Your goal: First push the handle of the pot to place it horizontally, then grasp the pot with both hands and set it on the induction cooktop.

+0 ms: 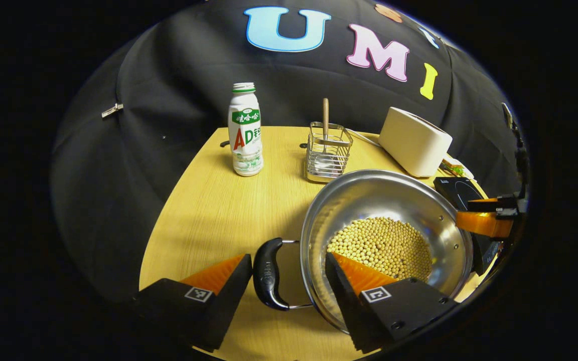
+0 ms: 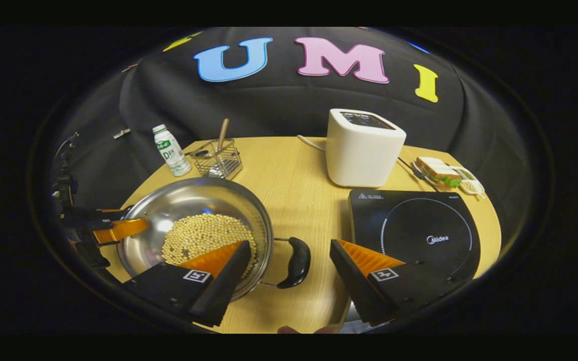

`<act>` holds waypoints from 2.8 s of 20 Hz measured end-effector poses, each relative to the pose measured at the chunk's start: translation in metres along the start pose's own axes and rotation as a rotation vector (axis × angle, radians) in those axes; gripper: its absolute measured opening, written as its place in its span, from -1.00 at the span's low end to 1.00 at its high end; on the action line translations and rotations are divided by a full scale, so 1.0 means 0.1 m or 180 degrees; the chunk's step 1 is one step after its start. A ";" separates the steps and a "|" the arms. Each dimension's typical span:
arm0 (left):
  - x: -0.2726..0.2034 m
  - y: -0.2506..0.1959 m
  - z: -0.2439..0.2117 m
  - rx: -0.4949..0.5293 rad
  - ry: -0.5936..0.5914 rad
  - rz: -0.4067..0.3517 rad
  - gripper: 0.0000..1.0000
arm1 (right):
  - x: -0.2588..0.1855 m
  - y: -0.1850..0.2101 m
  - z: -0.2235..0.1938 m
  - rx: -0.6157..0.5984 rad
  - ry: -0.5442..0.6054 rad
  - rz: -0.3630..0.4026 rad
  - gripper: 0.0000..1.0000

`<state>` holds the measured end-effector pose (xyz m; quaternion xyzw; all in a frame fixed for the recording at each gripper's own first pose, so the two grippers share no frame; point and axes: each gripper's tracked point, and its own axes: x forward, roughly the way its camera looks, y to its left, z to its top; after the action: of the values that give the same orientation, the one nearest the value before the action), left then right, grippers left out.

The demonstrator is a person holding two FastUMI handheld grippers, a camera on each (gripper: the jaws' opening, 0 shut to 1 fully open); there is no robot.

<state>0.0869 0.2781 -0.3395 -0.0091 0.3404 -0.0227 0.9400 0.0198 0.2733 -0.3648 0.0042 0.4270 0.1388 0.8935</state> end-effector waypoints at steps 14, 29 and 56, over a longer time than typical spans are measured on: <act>0.12 0.00 -0.10 0.0073 0.0090 0.0004 0.42 | 0.34 0.07 -0.27 0.0086 0.0318 -0.0052 0.39; -0.49 -0.11 0.07 -0.0039 0.0062 0.0199 0.19 | -0.19 0.09 -0.04 0.0077 0.0309 0.0082 0.12; -0.55 -2.86 0.55 0.0049 0.0131 -0.0063 0.19 | -1.11 -2.50 0.19 0.0277 0.0199 -0.0115 0.11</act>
<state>0.0695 -0.0046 -0.2523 -0.0047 0.3594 -0.0349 0.9325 0.0292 0.0074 -0.2993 0.0310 0.4604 0.1040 0.8811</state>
